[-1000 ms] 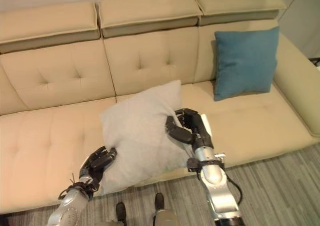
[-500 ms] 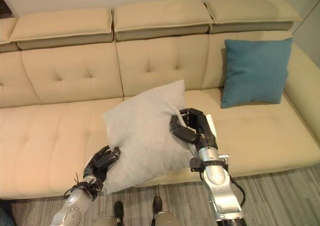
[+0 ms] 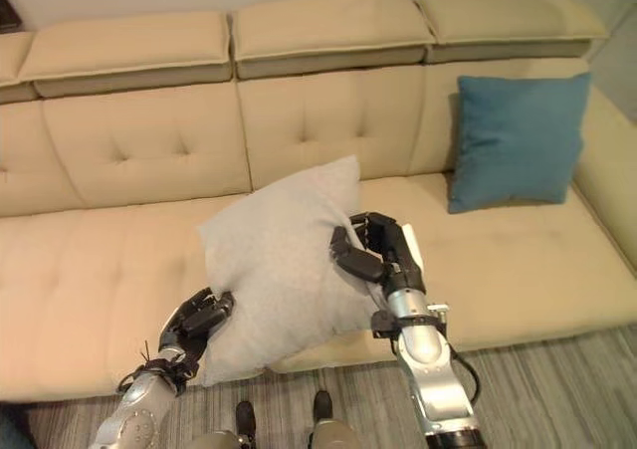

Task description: Pick up all the scattered cushions and arrange them neatly on the sofa.

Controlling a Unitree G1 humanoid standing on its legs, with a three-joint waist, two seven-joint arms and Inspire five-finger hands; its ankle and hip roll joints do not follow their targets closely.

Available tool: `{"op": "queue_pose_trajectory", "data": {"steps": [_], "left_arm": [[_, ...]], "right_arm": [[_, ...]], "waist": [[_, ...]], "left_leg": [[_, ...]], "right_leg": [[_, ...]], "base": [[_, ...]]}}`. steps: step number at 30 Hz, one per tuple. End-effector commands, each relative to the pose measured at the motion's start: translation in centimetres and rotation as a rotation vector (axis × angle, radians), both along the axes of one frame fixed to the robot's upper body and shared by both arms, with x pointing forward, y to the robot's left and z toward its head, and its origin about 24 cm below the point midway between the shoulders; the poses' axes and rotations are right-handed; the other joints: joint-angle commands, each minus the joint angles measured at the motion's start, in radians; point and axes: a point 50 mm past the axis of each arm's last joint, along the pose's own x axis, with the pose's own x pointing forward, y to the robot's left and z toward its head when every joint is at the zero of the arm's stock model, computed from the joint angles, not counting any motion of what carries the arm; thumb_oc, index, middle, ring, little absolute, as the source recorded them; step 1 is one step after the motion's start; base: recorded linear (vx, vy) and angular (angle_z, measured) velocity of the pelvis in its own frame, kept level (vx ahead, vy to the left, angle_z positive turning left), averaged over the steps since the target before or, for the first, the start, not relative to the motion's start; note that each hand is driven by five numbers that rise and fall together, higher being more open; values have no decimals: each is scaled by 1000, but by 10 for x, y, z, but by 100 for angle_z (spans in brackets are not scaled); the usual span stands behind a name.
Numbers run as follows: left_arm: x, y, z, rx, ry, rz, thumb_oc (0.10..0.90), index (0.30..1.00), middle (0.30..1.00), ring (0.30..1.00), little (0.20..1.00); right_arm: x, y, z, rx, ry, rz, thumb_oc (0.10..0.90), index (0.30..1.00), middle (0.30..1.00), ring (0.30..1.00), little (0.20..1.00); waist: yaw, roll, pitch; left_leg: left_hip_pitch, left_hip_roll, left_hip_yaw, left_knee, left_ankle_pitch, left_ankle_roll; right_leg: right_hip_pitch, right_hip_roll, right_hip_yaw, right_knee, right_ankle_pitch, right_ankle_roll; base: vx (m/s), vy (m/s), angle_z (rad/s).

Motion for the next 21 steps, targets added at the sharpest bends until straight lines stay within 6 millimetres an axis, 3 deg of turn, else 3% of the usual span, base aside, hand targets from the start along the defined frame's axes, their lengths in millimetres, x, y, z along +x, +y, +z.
{"op": "queue_pose_trajectory", "data": {"steps": [1, 5, 9, 14, 18, 21], "left_arm": [[39, -30, 87, -79, -477, -107, 400, 300, 300, 300, 300], [39, -28, 86, -84, -474, -99, 400, 300, 300, 300, 300], [40, -32, 86, -104, -472, -101, 400, 300, 300, 300, 300], [41, -34, 86, -121, -478, -107, 400, 300, 300, 300, 300], [40, -41, 85, -152, -476, -137, 400, 300, 300, 300, 300], [39, -43, 84, -158, -471, -141, 400, 300, 300, 300, 300]], "right_arm": [[0, 37, 54, 89, -308, 169, 400, 300, 300, 300, 300], [0, 36, 53, 80, -299, 176, 400, 300, 300, 300, 300], [1, 33, 53, 78, -302, 166, 400, 300, 300, 300, 300], [-1, 27, 51, 62, -295, 144, 400, 300, 300, 300, 300], [-1, 17, 56, 62, -320, 114, 400, 300, 300, 300, 300], [-1, 15, 53, 71, -303, 117, 400, 300, 300, 300, 300]], "waist": [[6, -30, -103], [-4, -31, -105], [-20, -49, -93], [-29, -64, -92], [-32, -70, -93], [-32, -71, -84]], "left_leg": [[-53, 18, -34, 0, -58, 3], [-7, 6, -46, -28, -74, 4], [15, -19, -75, -29, -94, 2], [19, -32, -102, 23, -134, -11], [-56, -3, -87, 263, -187, -66], [-93, 25, -67, 348, -165, -79]], "right_leg": [[46, -49, -14, 244, -43, 79], [6, -25, -47, 159, -74, 56], [-41, 50, -34, -28, -48, 39], [-10, 64, -15, -72, -36, 21], [70, 50, -51, -124, -51, -20], [106, 49, -64, -133, -73, -40]], "base": [[112, 160, -27], [171, 56, -17], [147, -39, -7], [143, -107, 30], [106, -124, 38], [60, -39, 31]]}}
